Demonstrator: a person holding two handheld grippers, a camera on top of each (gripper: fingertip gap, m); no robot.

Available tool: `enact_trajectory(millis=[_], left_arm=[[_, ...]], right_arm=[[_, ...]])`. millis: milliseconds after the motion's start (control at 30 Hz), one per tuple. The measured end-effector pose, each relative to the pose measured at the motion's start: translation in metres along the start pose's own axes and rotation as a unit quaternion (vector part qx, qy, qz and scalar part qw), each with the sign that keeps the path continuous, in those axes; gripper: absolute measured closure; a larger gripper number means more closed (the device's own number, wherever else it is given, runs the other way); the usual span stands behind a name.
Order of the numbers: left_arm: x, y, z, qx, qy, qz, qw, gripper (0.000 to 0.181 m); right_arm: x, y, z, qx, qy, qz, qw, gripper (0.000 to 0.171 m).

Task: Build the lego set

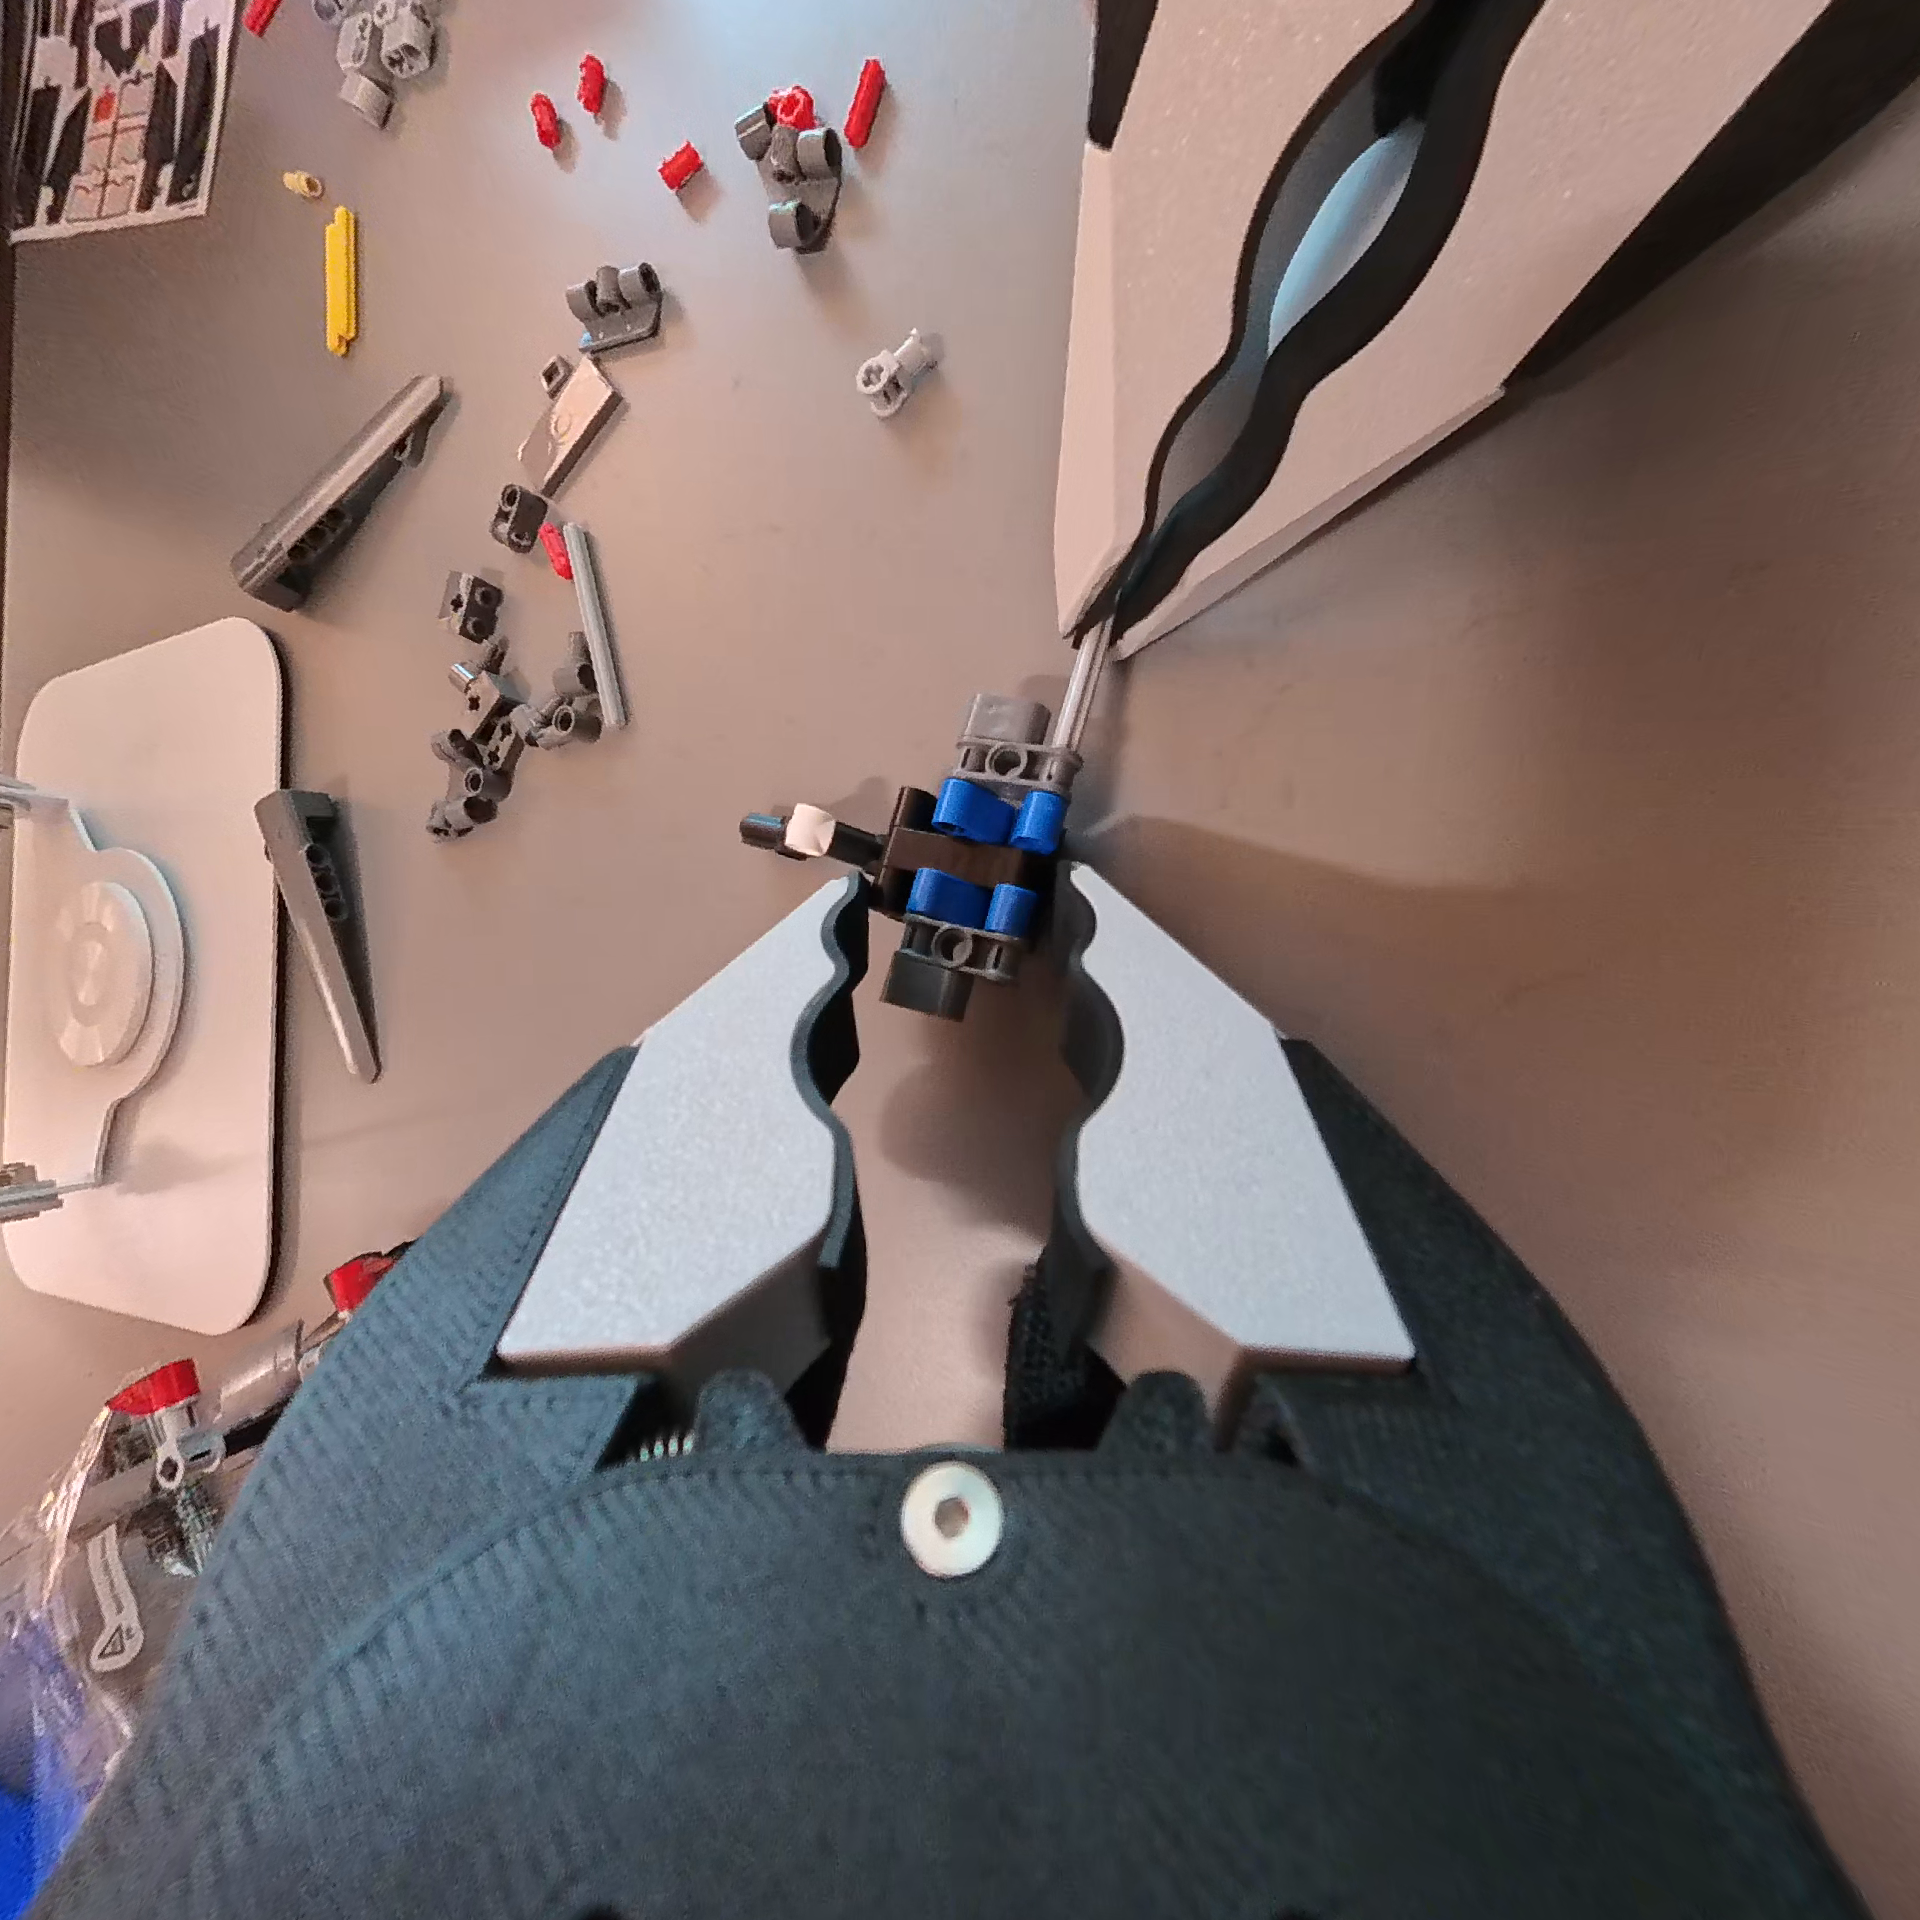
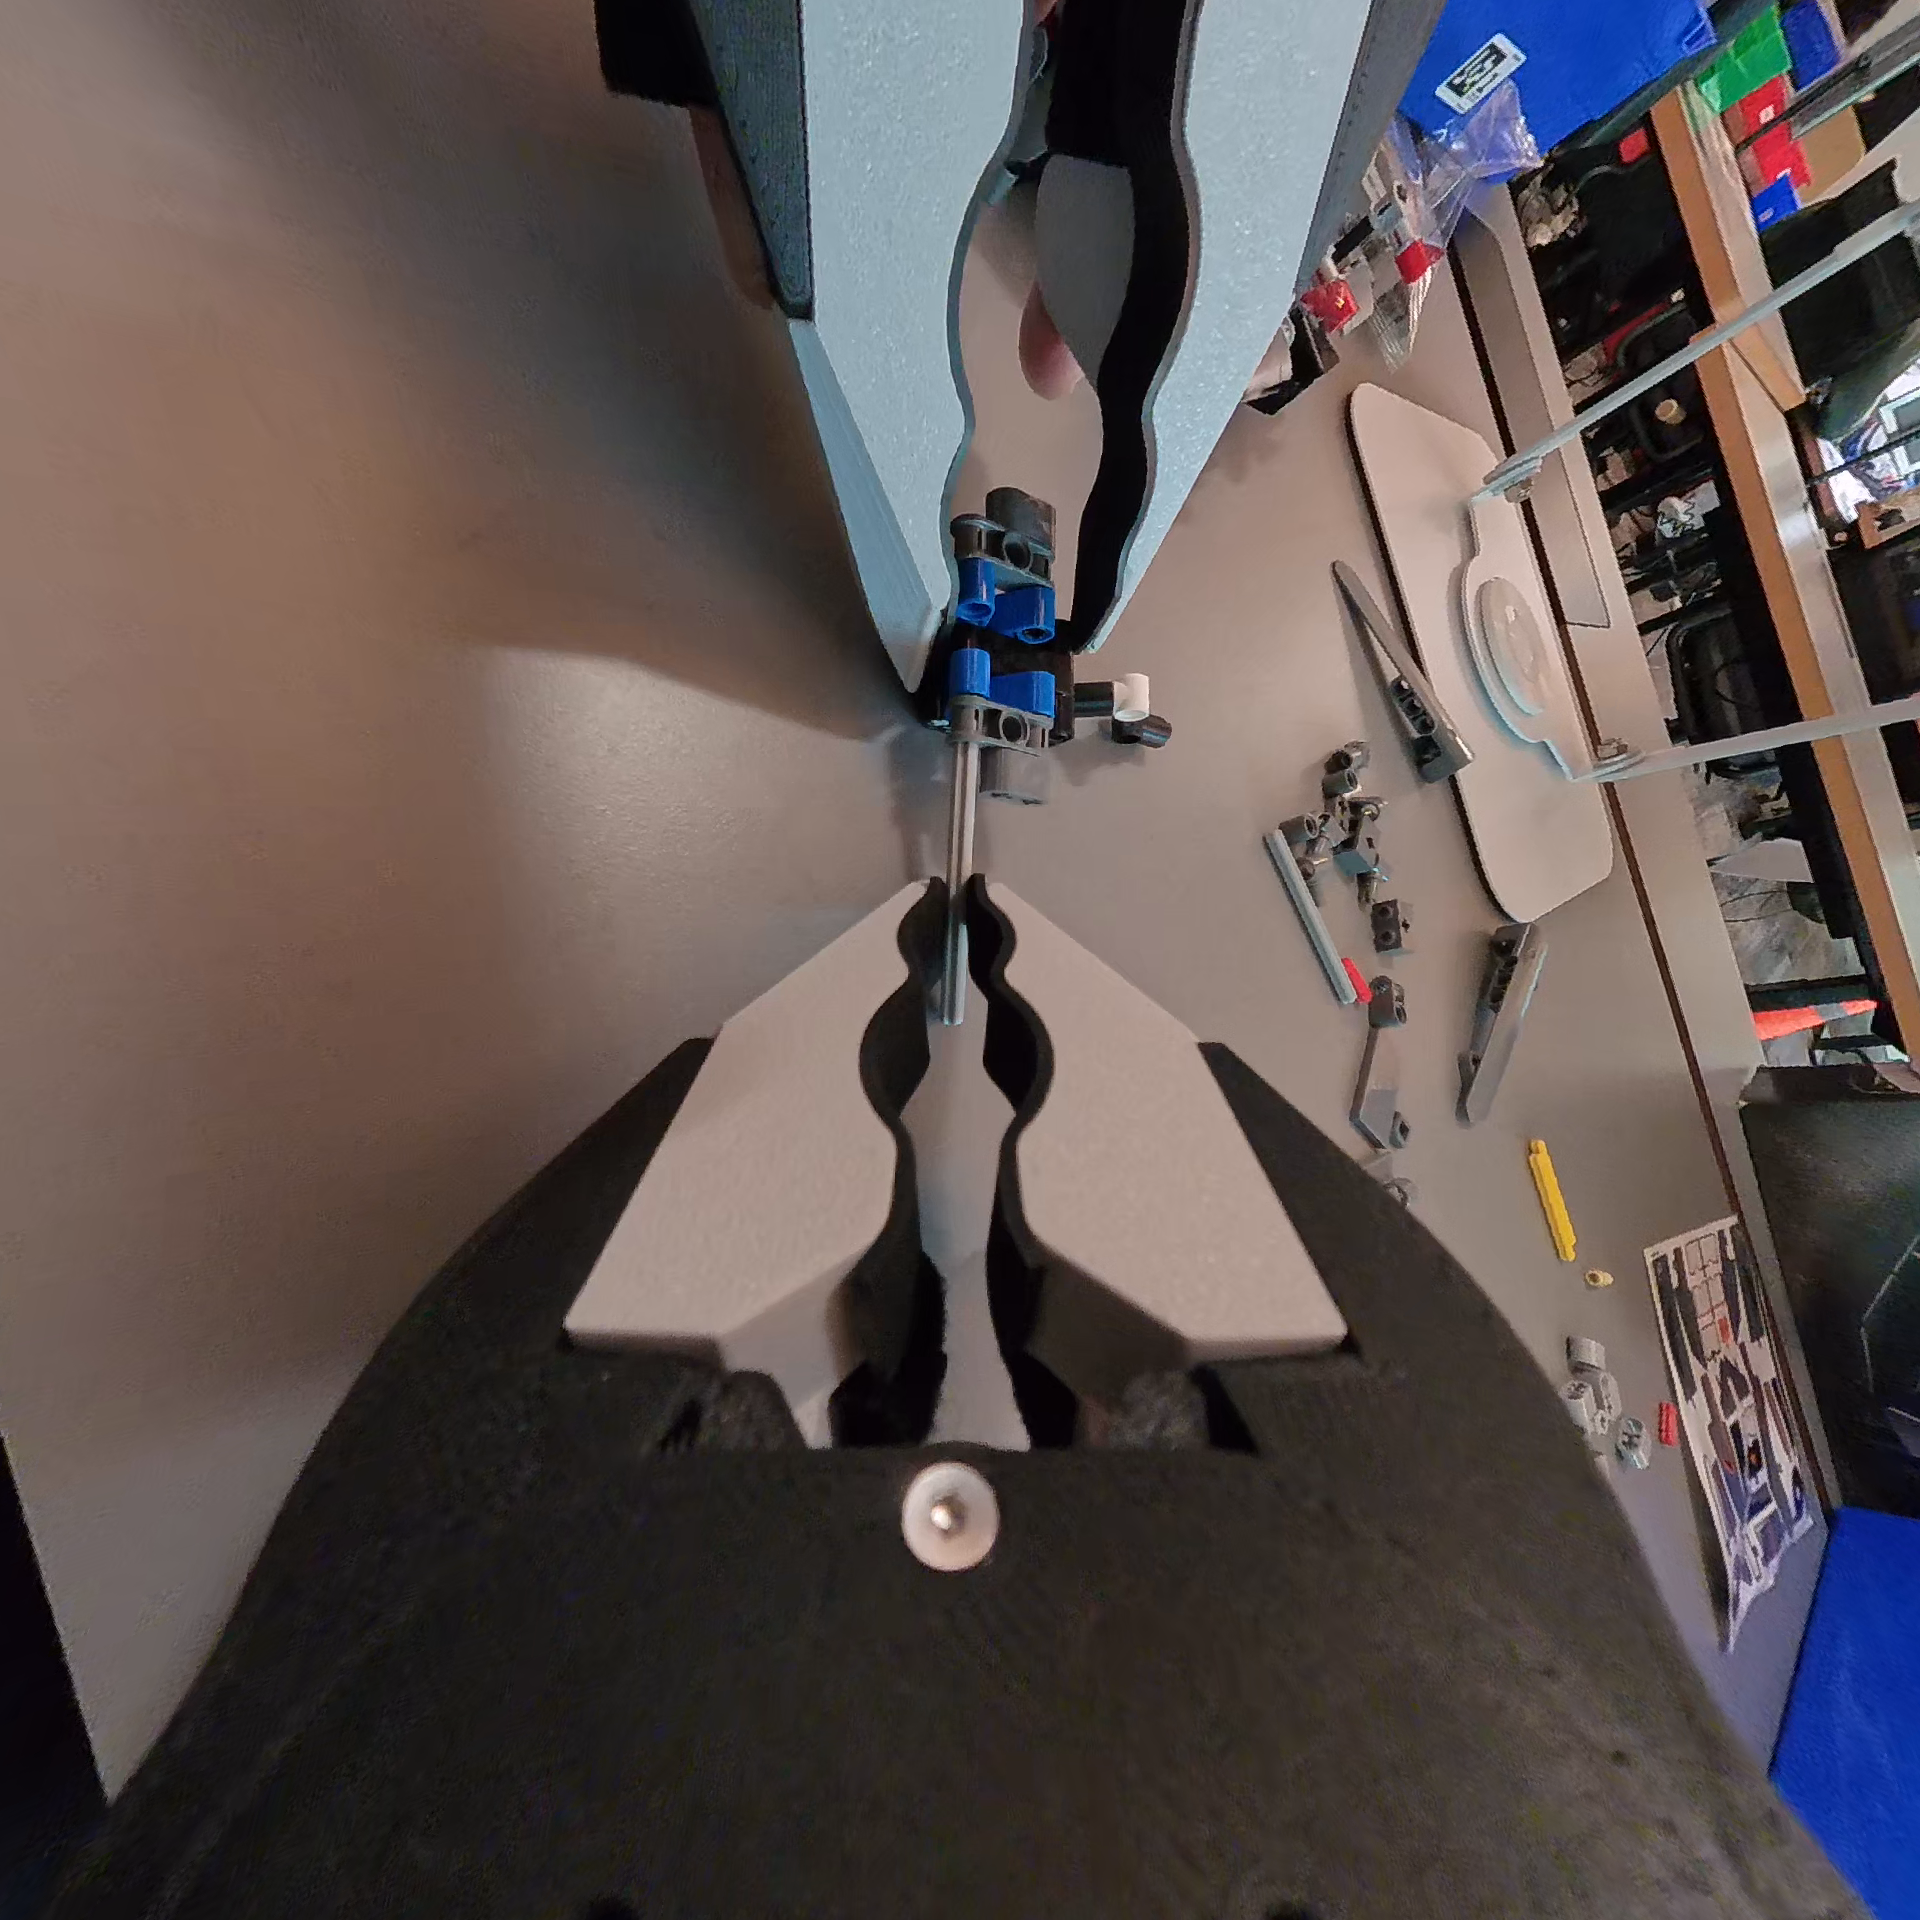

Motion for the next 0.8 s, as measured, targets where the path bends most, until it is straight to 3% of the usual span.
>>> enact_trajectory(millis=[33,800], left_arm=[[0.0,0.0,0.0,0.0,0.0,0.0,1.0,0.148],[0.0004,0.0005,-0.0002,0.004,-0.002,0.003,1.0,0.148]], right_arm=[[-0.0001,-0.0001,0.0,0.0,0.0,0.0,1.0,0.171],[0.0007,-0.0001,0.0005,-0.003,-0.004,-0.003,1.0,0.171]])
Point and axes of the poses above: each gripper's, where its closed fingertips meet, z out along the fingers, x out of its top, y = z × x across the jaws, the point moved 9 cm from there along -z, back along the fingers, and after that the axes turned 9 degrees about x, right-handed, at the moved point
